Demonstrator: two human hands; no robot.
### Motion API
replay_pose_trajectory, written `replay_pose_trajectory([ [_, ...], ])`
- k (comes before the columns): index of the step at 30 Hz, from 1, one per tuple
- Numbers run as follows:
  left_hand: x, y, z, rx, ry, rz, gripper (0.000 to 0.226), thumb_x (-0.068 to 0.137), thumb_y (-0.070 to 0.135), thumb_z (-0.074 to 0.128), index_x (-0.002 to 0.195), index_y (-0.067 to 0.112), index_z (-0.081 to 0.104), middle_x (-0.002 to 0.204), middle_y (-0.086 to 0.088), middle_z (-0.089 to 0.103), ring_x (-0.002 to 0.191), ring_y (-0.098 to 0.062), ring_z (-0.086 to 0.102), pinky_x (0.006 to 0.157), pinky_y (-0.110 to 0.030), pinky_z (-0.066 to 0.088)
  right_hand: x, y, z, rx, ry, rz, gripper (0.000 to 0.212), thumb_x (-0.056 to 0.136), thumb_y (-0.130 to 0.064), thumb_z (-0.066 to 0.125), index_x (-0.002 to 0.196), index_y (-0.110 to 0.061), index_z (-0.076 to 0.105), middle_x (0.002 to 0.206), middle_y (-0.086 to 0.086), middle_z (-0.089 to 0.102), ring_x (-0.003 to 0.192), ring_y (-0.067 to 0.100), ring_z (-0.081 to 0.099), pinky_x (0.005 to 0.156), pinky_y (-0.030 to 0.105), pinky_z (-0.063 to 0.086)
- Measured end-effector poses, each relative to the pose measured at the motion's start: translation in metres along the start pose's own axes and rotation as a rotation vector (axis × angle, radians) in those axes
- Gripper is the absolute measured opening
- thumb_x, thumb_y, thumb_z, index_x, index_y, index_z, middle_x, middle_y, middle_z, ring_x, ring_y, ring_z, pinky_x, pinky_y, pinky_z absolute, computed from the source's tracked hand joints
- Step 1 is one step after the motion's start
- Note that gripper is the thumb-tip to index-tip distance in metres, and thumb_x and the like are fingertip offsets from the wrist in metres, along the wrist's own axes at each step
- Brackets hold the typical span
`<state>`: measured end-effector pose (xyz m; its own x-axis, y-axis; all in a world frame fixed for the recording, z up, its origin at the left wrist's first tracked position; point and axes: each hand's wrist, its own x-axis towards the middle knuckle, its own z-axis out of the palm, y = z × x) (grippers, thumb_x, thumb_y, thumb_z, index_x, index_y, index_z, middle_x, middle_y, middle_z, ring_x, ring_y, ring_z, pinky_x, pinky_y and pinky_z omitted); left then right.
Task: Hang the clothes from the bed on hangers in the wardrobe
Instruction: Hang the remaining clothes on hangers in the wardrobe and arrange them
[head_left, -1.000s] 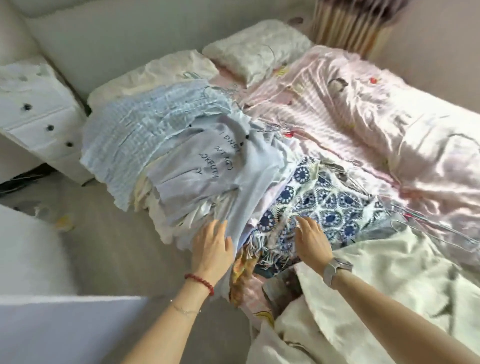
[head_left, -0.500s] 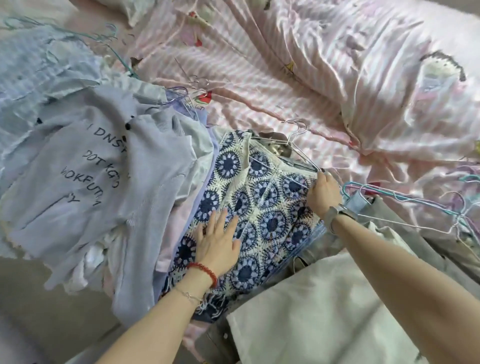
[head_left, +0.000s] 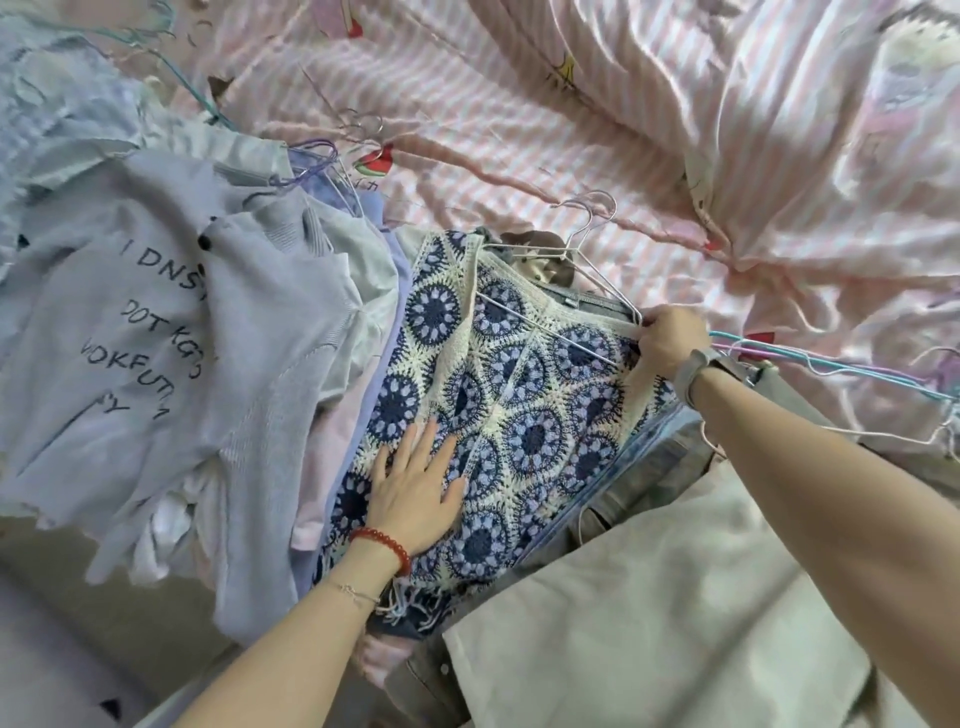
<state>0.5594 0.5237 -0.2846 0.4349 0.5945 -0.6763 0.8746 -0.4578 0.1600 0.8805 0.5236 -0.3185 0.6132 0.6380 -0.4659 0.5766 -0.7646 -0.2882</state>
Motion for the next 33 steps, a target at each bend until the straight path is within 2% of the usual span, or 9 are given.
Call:
replay_pose_trajectory([
  [4,0.0,0.003,-0.001,-0.011,-0.024,-0.008,0.056,0.098,0.044,0.024,0.148,0.029,0.005,0.155,0.003,-0.015,0.141,-0.015,-0.017,0.114,-0.044,-0.01,-0.01,0.004,-0.006,0.04,0.007,-0.055,0.017,0.094,-0.016,0.049,0.103,-0.004,0.058,0.104,0.01,0.053,0.092,0.025,0.051,0.09,0.039,0.04],
  [9,0.0,0.007,-0.011,-0.1,-0.008,-0.009,0.054,0.098,0.036,0.032,0.147,0.027,0.012,0.156,0.002,-0.004,0.143,-0.016,-0.007,0.115,-0.046,-0.002,-0.029,0.001,-0.004,0.268,0.149,-0.095,0.02,0.097,-0.02,0.04,0.088,-0.006,0.051,0.079,0.002,0.05,0.074,0.02,0.048,0.083,0.045,0.045],
  [14,0.025,0.01,-0.076,-0.21,0.385,0.03,0.053,0.096,0.022,0.038,0.146,0.017,0.02,0.154,-0.006,0.013,0.142,-0.021,0.01,0.115,-0.038,0.008,-0.048,0.007,0.003,0.226,0.223,-0.322,0.021,0.095,-0.018,0.044,0.094,-0.002,0.058,0.101,0.013,0.053,0.084,0.019,0.049,0.073,0.028,0.039],
  [17,0.056,0.011,-0.126,-0.18,0.528,0.075,0.057,0.097,0.017,0.037,0.148,0.014,0.012,0.156,-0.009,0.007,0.142,-0.024,0.007,0.115,-0.039,0.011,-0.057,0.011,0.003,0.221,0.314,-0.382,0.025,0.096,-0.017,0.042,0.086,0.0,0.058,0.097,0.015,0.054,0.077,0.021,0.05,0.069,0.031,0.042],
  [20,0.084,0.011,-0.16,-0.069,0.499,0.088,0.059,0.099,0.017,0.034,0.148,0.015,0.002,0.157,-0.006,-0.006,0.143,-0.024,-0.004,0.116,-0.042,0.008,-0.064,0.017,0.004,0.221,0.369,-0.437,0.04,0.094,-0.028,0.031,0.083,0.001,0.057,0.082,0.014,0.056,0.067,0.023,0.051,0.062,0.03,0.039],
  [24,0.11,0.007,-0.176,0.14,0.294,0.101,0.055,0.101,0.022,0.028,0.148,0.019,0.0,0.156,0.0,-0.01,0.142,-0.023,-0.016,0.114,-0.05,0.003,-0.069,0.022,0.0,0.233,0.387,-0.45,0.049,0.091,-0.034,0.023,0.079,0.0,0.056,0.074,0.01,0.053,0.061,0.017,0.044,0.058,0.026,0.033],
  [27,0.124,0.008,-0.175,0.148,0.29,0.144,0.042,0.101,0.023,0.03,0.143,0.021,0.027,0.15,-0.004,0.026,0.142,-0.023,0.01,0.113,-0.051,0.007,-0.07,0.023,0.0,0.216,0.428,-0.439,0.042,0.092,-0.029,0.028,0.076,0.0,0.055,0.072,0.012,0.054,0.058,0.017,0.041,0.055,0.026,0.031],
  [29,0.127,0.008,-0.177,0.133,0.379,0.193,0.029,0.1,0.026,0.033,0.119,0.015,0.052,0.122,-0.007,0.052,0.121,-0.026,0.043,0.105,-0.043,0.025,-0.07,0.024,0.001,0.186,0.472,-0.424,0.039,0.091,-0.026,0.029,0.075,-0.001,0.054,0.071,0.012,0.053,0.06,0.017,0.038,0.059,0.031,0.03],
  [33,0.103,0.001,-0.176,0.028,0.438,0.27,0.027,0.098,0.028,0.04,0.093,0.01,0.059,0.09,0.0,0.052,0.084,-0.024,0.055,0.074,-0.036,0.044,-0.064,0.02,0.004,0.219,0.452,-0.219,0.032,0.094,-0.019,0.033,0.078,0.0,0.053,0.078,0.013,0.048,0.07,0.024,0.039,0.068,0.029,0.018],
])
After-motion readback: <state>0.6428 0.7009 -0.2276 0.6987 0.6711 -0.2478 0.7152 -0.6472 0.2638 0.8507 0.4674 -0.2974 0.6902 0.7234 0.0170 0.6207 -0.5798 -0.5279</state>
